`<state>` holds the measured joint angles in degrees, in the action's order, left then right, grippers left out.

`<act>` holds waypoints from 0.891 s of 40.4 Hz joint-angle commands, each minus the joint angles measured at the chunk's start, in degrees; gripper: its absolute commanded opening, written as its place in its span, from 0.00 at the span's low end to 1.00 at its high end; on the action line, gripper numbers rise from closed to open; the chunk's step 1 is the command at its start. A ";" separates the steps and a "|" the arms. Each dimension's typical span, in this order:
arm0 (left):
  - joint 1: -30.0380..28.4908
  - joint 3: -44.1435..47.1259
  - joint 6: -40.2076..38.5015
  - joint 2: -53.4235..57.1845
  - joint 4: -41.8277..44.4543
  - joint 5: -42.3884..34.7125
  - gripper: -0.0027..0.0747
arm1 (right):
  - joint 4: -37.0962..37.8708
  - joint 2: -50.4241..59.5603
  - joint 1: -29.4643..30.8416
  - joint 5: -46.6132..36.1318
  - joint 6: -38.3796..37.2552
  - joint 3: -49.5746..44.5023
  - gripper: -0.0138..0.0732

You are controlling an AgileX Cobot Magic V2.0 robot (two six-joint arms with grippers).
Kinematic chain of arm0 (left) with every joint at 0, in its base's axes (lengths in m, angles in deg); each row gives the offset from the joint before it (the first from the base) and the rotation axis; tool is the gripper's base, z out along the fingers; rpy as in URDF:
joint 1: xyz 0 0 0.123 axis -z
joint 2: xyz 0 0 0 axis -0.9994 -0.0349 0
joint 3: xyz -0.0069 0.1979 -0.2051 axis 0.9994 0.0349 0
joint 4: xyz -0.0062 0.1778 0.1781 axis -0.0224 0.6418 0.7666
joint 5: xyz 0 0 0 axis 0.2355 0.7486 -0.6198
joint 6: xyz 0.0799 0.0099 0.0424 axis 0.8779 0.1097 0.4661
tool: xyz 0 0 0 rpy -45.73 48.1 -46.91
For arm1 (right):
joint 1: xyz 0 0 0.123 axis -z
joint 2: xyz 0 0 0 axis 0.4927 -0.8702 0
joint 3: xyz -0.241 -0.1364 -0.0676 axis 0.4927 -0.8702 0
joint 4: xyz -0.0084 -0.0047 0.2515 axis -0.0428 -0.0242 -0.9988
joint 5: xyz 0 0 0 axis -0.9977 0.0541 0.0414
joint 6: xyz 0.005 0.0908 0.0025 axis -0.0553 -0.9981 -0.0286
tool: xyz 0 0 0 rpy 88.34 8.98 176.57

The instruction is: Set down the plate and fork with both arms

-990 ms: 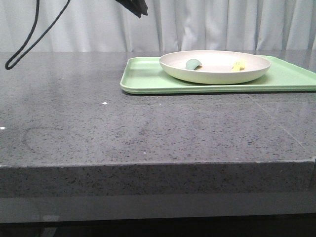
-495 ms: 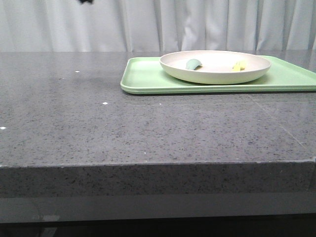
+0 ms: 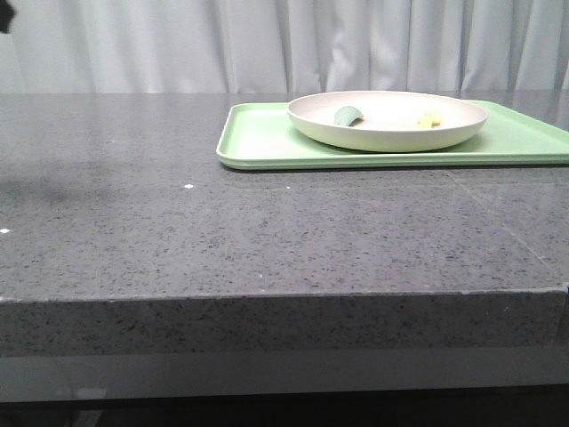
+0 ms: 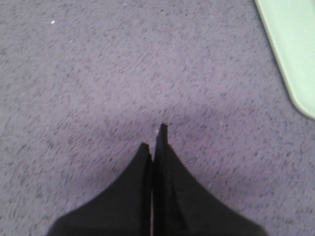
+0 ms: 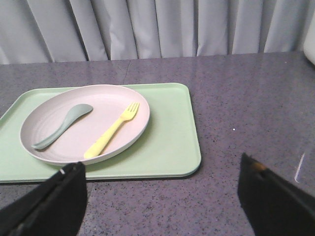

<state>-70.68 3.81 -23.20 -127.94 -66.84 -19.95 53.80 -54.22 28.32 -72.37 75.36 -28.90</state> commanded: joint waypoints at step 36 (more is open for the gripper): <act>-14.89 33.48 -2.15 46.20 0.72 -21.65 0.01 | -5.85 -46.91 -8.31 16.54 -2.07 38.77 0.90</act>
<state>-85.51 38.83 -24.62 -81.59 -66.26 -37.04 48.67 -97.06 21.00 -55.85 74.93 3.04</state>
